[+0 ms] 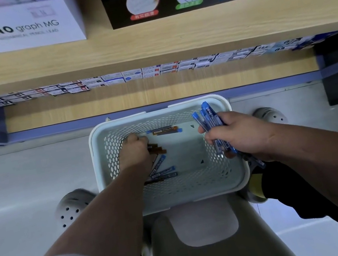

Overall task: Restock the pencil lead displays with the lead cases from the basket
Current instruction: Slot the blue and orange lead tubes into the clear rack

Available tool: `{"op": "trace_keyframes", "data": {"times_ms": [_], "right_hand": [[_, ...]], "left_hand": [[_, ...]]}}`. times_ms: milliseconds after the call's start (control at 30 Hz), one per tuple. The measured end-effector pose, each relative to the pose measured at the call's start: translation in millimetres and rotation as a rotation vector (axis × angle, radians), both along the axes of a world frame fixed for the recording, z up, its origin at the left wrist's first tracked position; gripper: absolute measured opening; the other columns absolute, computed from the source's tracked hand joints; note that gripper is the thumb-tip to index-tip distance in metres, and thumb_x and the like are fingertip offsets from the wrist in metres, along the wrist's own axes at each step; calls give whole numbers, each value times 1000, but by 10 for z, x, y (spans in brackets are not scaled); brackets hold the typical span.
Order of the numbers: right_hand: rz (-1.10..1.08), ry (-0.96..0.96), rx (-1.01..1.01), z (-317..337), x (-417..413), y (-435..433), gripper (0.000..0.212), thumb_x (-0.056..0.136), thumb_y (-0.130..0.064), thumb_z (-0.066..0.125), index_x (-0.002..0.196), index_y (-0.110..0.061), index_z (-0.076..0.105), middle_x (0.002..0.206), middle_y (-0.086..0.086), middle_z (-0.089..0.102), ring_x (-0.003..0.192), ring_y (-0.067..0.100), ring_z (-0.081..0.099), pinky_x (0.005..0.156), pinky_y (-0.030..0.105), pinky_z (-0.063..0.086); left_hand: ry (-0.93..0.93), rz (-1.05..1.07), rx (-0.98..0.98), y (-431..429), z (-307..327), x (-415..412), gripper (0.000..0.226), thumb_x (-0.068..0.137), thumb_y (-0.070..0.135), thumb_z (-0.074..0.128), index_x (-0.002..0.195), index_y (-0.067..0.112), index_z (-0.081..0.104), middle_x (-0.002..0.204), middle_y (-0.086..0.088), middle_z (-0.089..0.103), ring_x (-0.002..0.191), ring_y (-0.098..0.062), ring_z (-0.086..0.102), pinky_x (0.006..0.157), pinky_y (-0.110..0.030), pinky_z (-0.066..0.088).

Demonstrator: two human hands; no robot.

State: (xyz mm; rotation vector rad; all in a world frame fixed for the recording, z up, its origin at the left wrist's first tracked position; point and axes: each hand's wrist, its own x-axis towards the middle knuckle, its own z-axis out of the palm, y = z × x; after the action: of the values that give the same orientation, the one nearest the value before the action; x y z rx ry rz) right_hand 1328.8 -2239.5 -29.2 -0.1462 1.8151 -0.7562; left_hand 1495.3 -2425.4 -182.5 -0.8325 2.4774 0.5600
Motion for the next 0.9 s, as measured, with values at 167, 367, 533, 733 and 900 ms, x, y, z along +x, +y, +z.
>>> {"op": "trace_keyframes", "data": {"times_ms": [167,367,533,733,900], "right_hand": [[0,-2,4,13,3,-9,17,93,-16,60,104,-23,71,91,-5,66,78,21,57,62,33,49],[-2,-8,-5,7,10,-8,16,94,-17,59,104,-24,70,92,-1,66,77,21,57,62,34,49],[6,-6,-21,7,1,-4,15,96,-18,58,104,-23,69,91,2,65,77,20,56,62,33,49],[-26,-8,-39,30,23,19,16,94,-15,57,103,-22,69,80,-2,64,67,18,54,57,31,45],[-72,-29,-61,146,58,81,14,95,-14,57,103,-20,67,84,3,66,69,20,54,57,30,45]], "left_hand": [[3,-268,-204,28,26,-14,32,90,38,62,116,19,64,118,-4,54,113,-29,44,94,-41,37],[-27,-461,-213,28,-21,-34,28,91,30,55,111,13,64,110,-9,65,106,-33,52,95,-44,38],[-96,-384,-121,-31,-20,-90,32,99,42,48,117,19,61,119,-4,63,114,-28,52,100,-40,35],[28,-69,58,13,268,-247,23,100,36,51,97,17,63,97,-9,68,91,-30,59,79,-36,44],[33,167,377,52,606,-345,19,104,28,48,89,18,56,73,3,56,68,-18,53,57,-31,35]]}}
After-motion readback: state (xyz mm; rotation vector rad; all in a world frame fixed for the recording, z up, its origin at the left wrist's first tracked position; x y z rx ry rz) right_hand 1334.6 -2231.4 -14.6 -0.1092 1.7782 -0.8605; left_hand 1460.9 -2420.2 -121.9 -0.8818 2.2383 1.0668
